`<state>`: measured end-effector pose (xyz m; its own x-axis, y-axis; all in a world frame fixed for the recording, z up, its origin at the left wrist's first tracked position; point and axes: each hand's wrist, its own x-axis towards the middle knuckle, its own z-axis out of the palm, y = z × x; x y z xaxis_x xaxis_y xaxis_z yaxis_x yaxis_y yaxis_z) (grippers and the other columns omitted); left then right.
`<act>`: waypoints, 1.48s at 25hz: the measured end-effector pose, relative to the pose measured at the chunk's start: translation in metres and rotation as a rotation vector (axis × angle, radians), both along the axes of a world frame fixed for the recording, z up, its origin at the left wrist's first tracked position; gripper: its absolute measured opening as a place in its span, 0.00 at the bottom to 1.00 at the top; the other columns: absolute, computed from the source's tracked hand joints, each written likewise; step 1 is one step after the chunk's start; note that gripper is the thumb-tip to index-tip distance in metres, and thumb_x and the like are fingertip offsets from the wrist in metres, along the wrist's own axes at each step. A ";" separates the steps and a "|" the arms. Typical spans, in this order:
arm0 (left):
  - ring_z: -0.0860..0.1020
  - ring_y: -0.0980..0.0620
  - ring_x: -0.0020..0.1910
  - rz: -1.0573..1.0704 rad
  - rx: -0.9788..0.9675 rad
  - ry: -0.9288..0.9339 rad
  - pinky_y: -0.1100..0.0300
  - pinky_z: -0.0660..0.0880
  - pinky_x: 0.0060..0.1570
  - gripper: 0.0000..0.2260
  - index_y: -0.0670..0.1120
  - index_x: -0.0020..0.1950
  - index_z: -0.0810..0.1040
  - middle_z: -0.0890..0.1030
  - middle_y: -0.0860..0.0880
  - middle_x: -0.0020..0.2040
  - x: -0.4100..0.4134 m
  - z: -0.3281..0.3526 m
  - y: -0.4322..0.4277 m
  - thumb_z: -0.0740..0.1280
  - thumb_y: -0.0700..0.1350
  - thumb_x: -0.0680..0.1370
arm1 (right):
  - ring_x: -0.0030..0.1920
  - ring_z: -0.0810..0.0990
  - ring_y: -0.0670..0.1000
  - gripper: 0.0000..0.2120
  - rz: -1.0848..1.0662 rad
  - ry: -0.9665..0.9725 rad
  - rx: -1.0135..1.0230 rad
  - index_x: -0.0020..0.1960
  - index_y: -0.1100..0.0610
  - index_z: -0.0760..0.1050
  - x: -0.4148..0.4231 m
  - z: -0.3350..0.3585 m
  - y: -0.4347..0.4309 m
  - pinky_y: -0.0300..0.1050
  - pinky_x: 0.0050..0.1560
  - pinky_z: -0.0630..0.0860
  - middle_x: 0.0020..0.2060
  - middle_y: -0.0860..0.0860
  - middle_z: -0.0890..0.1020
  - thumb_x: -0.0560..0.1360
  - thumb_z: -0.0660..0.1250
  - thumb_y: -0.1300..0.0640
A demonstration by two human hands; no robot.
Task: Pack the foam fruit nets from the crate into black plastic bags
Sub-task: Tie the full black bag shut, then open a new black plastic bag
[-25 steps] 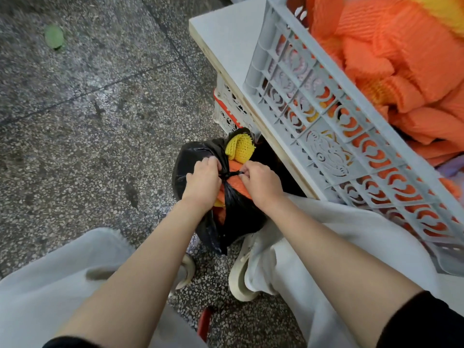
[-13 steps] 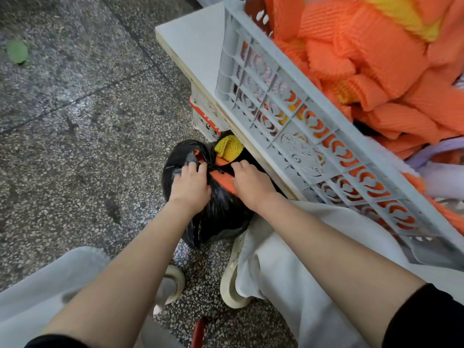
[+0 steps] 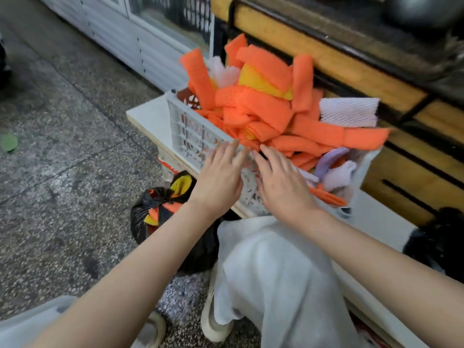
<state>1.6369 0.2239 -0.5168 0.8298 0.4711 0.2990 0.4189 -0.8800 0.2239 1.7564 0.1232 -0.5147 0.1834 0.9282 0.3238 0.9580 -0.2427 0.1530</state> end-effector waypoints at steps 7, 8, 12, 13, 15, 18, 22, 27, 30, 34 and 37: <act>0.74 0.39 0.58 -0.080 0.070 0.182 0.46 0.69 0.59 0.19 0.41 0.59 0.74 0.75 0.41 0.57 0.037 0.009 -0.064 0.52 0.45 0.73 | 0.53 0.81 0.55 0.19 -0.069 0.097 -0.088 0.60 0.57 0.76 0.049 0.012 -0.122 0.46 0.50 0.78 0.55 0.54 0.80 0.73 0.57 0.52; 0.77 0.40 0.48 -0.098 0.122 0.171 0.48 0.73 0.50 0.19 0.42 0.51 0.77 0.77 0.42 0.48 0.043 0.010 -0.074 0.51 0.46 0.69 | 0.52 0.81 0.54 0.20 -0.080 0.124 -0.098 0.60 0.57 0.76 0.053 0.012 -0.137 0.45 0.49 0.78 0.54 0.53 0.80 0.73 0.55 0.52; 0.77 0.42 0.35 -0.213 0.256 0.085 0.54 0.73 0.35 0.14 0.44 0.41 0.77 0.77 0.45 0.36 0.084 0.024 -0.127 0.54 0.46 0.66 | 0.54 0.80 0.51 0.19 -0.120 0.078 -0.003 0.60 0.58 0.76 0.075 0.010 -0.194 0.41 0.58 0.69 0.55 0.53 0.81 0.74 0.55 0.53; 0.77 0.42 0.35 -0.254 0.268 0.063 0.54 0.72 0.34 0.13 0.45 0.41 0.77 0.77 0.45 0.37 0.095 0.027 -0.141 0.55 0.46 0.66 | 0.56 0.78 0.52 0.18 -0.131 0.079 0.044 0.60 0.59 0.76 0.080 0.009 -0.208 0.42 0.60 0.65 0.56 0.54 0.80 0.74 0.57 0.55; 0.76 0.42 0.38 -0.372 0.264 0.032 0.53 0.70 0.36 0.10 0.45 0.44 0.76 0.76 0.45 0.40 0.122 0.025 -0.173 0.58 0.44 0.66 | 0.60 0.73 0.54 0.18 -0.232 0.076 0.129 0.62 0.59 0.72 0.100 0.004 -0.246 0.45 0.64 0.61 0.57 0.56 0.78 0.72 0.63 0.61; 0.75 0.42 0.45 -0.549 0.156 0.059 0.50 0.69 0.44 0.12 0.44 0.51 0.76 0.76 0.44 0.47 0.157 0.008 -0.218 0.62 0.42 0.69 | 0.67 0.69 0.60 0.27 -0.604 -0.002 0.043 0.66 0.58 0.70 0.126 -0.003 -0.306 0.57 0.70 0.59 0.62 0.57 0.75 0.69 0.72 0.58; 0.62 0.41 0.70 -0.614 -0.001 0.440 0.48 0.60 0.66 0.20 0.45 0.71 0.62 0.62 0.42 0.72 0.190 -0.041 -0.268 0.54 0.45 0.79 | 0.75 0.50 0.61 0.39 -1.065 0.175 -0.324 0.77 0.57 0.48 0.153 -0.018 -0.381 0.62 0.72 0.46 0.75 0.56 0.55 0.75 0.63 0.42; 0.55 0.41 0.72 -0.639 -0.052 0.801 0.44 0.57 0.70 0.22 0.46 0.74 0.55 0.54 0.42 0.75 0.199 -0.095 -0.295 0.53 0.46 0.81 | 0.70 0.65 0.59 0.39 -1.160 0.231 -0.325 0.75 0.59 0.52 0.167 -0.050 -0.428 0.54 0.68 0.62 0.71 0.57 0.64 0.74 0.68 0.46; 0.55 0.39 0.71 -0.648 -0.045 0.831 0.41 0.59 0.67 0.21 0.45 0.73 0.56 0.54 0.40 0.73 0.198 -0.106 -0.301 0.54 0.45 0.80 | 0.57 0.74 0.60 0.27 -1.121 0.190 -0.187 0.68 0.60 0.67 0.175 -0.060 -0.434 0.54 0.56 0.69 0.58 0.58 0.76 0.71 0.71 0.58; 0.54 0.38 0.71 -0.636 -0.044 0.842 0.40 0.60 0.67 0.22 0.45 0.73 0.55 0.53 0.41 0.74 0.200 -0.108 -0.304 0.55 0.45 0.80 | 0.51 0.76 0.60 0.11 -1.043 0.254 -0.078 0.55 0.59 0.77 0.180 -0.056 -0.427 0.53 0.53 0.67 0.48 0.56 0.79 0.72 0.68 0.63; 0.55 0.41 0.72 -0.604 -0.252 0.809 0.43 0.60 0.68 0.24 0.46 0.75 0.54 0.53 0.42 0.75 0.203 -0.106 -0.299 0.57 0.44 0.80 | 0.52 0.77 0.57 0.09 -0.974 0.346 0.022 0.55 0.57 0.77 0.179 -0.049 -0.414 0.50 0.54 0.66 0.49 0.53 0.80 0.74 0.66 0.61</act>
<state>1.8401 -0.0752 -0.6229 0.8572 -0.1178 -0.5014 0.0309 -0.9600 0.2784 1.9356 -0.2911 -0.5636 0.9385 0.3217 0.1257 0.3352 -0.9360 -0.1071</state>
